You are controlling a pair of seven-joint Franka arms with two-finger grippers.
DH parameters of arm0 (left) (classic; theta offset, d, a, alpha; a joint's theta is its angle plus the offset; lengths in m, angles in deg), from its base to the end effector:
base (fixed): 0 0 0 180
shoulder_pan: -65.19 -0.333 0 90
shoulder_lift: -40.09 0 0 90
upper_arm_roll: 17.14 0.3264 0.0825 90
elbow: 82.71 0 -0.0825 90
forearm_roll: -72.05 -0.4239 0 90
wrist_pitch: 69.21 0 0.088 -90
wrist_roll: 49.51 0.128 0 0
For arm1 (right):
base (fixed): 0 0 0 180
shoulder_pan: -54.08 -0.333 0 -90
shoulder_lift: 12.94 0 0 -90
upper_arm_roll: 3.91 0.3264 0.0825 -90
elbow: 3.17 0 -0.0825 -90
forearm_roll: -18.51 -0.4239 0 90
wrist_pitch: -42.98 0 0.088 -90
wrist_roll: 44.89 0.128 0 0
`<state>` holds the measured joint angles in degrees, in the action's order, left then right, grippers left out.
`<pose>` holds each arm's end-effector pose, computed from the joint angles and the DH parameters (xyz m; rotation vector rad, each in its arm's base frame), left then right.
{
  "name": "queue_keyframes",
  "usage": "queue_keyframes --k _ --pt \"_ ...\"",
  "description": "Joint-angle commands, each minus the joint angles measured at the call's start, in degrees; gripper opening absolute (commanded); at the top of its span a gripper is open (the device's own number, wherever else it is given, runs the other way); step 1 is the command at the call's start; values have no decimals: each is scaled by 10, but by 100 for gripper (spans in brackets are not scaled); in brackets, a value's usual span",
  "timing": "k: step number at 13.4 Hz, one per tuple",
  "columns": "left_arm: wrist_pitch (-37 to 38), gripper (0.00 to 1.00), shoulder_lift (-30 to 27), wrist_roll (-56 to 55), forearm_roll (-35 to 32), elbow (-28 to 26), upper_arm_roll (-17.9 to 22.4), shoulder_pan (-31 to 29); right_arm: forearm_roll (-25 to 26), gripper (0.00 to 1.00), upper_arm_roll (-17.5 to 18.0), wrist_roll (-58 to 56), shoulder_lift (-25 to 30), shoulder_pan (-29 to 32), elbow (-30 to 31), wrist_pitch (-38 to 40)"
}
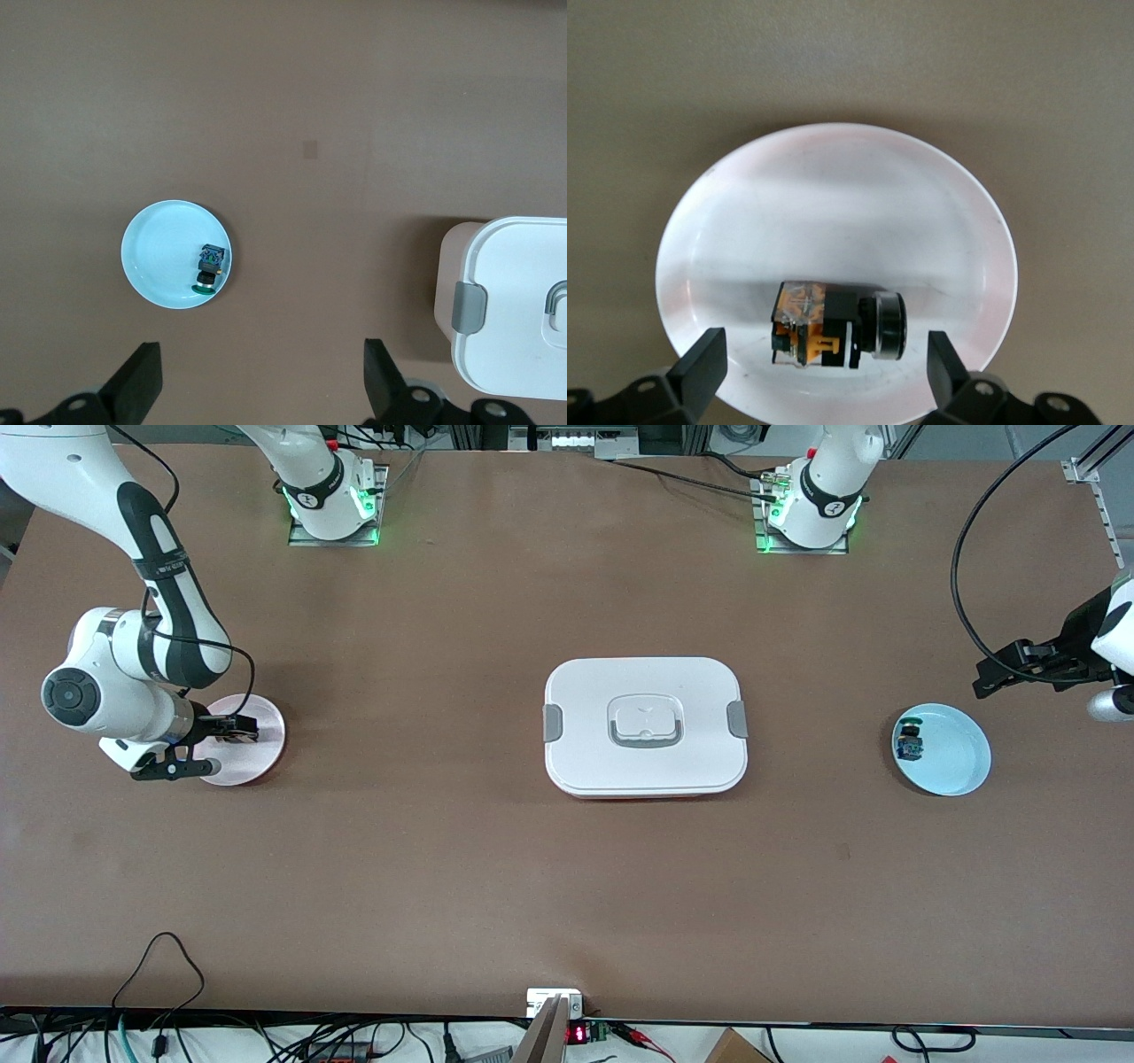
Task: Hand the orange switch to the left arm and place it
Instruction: 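Close the right gripper on the orange switch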
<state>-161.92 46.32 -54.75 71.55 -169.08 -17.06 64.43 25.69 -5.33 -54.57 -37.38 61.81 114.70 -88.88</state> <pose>0.6328 0.0103 0.5839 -3.1284 -0.1655 -0.0035 0.5898 -0.1000 0.1695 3.0582 0.1573 -0.3005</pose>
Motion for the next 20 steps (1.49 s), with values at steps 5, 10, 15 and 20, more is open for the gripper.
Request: queue_keyframes --k 5,10,15,20 --pt "13 100 8 -3 -9 17 -3 -2 8 100 5 -24 -5 18 38 -62" --pt "55 100 8 -3 -14 18 -14 8 7 100 5 -24 -17 18 47 -98" --pt "53 100 9 5 -8 21 -13 9 7 100 5 -25 -20 18 60 -114" --pt "55 100 4 8 -8 54 -13 19 3 14 7 -38 -16 18 58 -104"
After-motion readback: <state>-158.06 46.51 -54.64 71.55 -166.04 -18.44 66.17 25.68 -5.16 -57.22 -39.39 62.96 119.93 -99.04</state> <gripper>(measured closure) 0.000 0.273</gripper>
